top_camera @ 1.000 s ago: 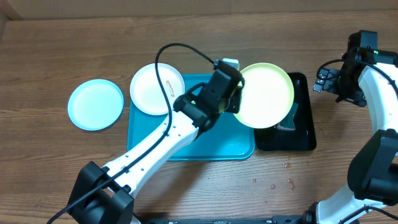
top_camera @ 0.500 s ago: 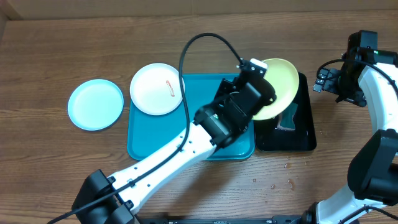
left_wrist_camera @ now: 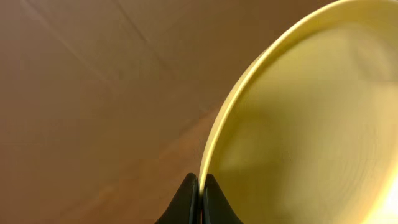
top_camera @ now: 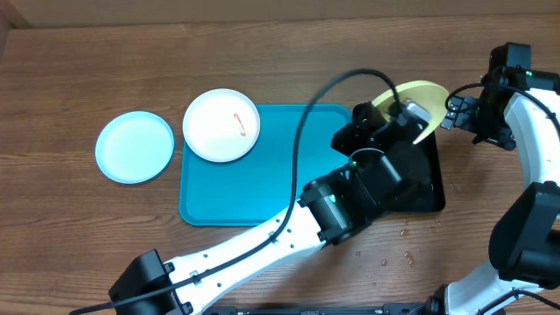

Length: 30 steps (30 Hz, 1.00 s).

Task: Clean dirty plates on tray and stack at the side
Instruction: 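Tilt the yellow plate over the black tray with the left gripper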

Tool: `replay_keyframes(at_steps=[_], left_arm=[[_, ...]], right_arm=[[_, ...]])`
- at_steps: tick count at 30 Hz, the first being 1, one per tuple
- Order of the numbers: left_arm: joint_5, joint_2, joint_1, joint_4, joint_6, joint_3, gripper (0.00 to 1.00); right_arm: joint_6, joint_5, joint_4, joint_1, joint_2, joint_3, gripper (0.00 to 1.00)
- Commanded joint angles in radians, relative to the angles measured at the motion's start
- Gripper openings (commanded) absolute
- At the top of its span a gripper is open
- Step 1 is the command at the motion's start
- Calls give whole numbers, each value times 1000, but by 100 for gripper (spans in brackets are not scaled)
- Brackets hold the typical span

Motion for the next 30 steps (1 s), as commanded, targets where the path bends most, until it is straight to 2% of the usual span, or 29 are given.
replay_keyframes(at_steps=[1, 5, 13, 21, 30], left_arm=[[-126, 6, -21, 58, 174, 27, 4], [-156, 6, -28, 78, 218, 27, 4], [-155, 6, -29, 77, 220, 27, 4], [-140, 6, -27, 48, 77, 27, 4], [-137, 6, -25, 43, 56, 27, 4]], right_arm=[[3, 0, 6, -4, -10, 11, 100], [3, 0, 6, -4, -10, 11, 100], [3, 0, 6, -4, -10, 11, 100], [3, 0, 6, -4, -10, 11, 100], [3, 0, 6, -4, -10, 11, 100]])
